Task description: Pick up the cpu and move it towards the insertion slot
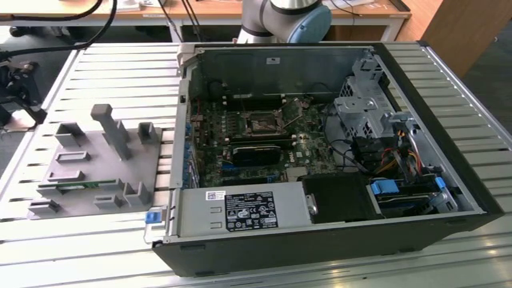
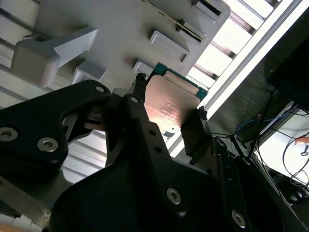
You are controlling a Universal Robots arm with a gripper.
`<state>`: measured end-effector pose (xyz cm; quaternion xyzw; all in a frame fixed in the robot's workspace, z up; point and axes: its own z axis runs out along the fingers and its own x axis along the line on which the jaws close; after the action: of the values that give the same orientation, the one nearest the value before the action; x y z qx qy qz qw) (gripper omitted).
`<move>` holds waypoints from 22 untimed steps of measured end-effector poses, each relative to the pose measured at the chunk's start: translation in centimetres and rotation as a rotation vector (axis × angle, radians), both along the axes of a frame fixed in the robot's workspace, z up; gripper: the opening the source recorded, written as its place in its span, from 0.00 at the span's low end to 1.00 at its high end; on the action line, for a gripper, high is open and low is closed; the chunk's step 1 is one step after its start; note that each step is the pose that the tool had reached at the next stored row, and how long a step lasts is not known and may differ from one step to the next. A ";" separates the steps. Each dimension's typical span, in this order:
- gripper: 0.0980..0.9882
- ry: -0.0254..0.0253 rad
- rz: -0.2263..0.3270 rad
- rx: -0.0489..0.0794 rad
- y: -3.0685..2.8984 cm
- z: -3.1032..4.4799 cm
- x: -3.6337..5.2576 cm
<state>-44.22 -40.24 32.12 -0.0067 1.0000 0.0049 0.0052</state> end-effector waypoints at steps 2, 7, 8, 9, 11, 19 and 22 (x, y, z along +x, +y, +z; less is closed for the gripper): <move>0.50 -0.0005 0.000 0.000 0.00 0.27 0.00; 0.50 -0.0016 0.000 0.000 0.02 0.72 0.00; 0.50 -0.0022 0.000 0.000 0.02 0.72 0.00; 0.50 -0.0026 0.000 0.000 0.02 0.73 0.00; 0.50 -0.0030 0.000 0.000 0.02 0.76 0.00; 0.50 -0.0031 0.000 0.000 0.03 0.77 1.04; 0.50 -0.0032 0.000 0.000 0.02 1.02 1.08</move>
<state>-43.14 -40.21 33.14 -0.0067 0.9999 0.0048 0.0068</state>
